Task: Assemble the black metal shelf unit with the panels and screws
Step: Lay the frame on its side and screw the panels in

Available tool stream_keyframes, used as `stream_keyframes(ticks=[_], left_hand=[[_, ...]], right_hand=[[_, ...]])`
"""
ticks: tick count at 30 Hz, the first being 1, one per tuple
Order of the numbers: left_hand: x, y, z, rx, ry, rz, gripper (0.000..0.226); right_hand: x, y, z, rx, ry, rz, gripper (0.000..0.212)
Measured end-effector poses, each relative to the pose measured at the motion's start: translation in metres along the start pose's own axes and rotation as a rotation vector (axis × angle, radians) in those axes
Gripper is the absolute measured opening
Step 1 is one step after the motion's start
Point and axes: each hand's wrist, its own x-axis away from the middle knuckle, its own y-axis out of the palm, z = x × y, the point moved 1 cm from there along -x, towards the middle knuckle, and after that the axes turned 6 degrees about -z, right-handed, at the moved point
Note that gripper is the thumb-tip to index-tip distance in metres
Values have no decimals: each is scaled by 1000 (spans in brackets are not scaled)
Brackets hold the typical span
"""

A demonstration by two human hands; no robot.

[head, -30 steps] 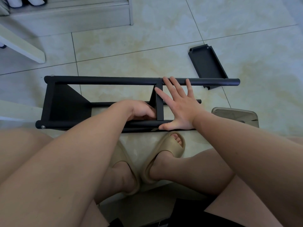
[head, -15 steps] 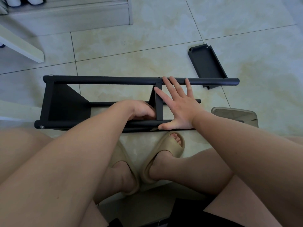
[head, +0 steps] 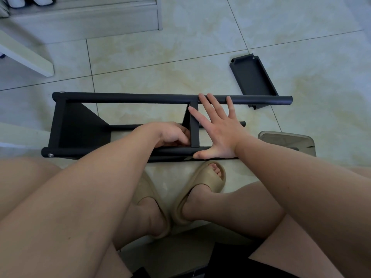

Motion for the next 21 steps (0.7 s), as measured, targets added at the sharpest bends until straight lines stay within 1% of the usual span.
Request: stream_keyframes(ticks=[3, 5, 8, 12, 15, 17, 21], left_hand=[[0, -1, 0, 18, -18, -38, 22], [0, 0, 0, -1, -48, -71, 17], [0, 0, 1, -46, -62, -46, 8], [1, 1, 2, -19, -21, -18, 10], [0, 0, 2, -24, -23, 3, 17], [-1, 0, 1, -13, -20, 0, 16], [-1, 2, 1, 24, -2, -30, 26]], right_hand=[[0, 0, 0, 0, -1, 4, 125], [0, 0, 0, -1, -1, 2, 125], [0, 0, 0, -3, 1, -3, 125], [0, -1, 0, -2, 3, -13, 125], [0, -2, 1, 2, 2, -14, 125], [0, -1, 0, 2, 3, -16, 125], [0, -1, 1, 4, 1, -13, 125]])
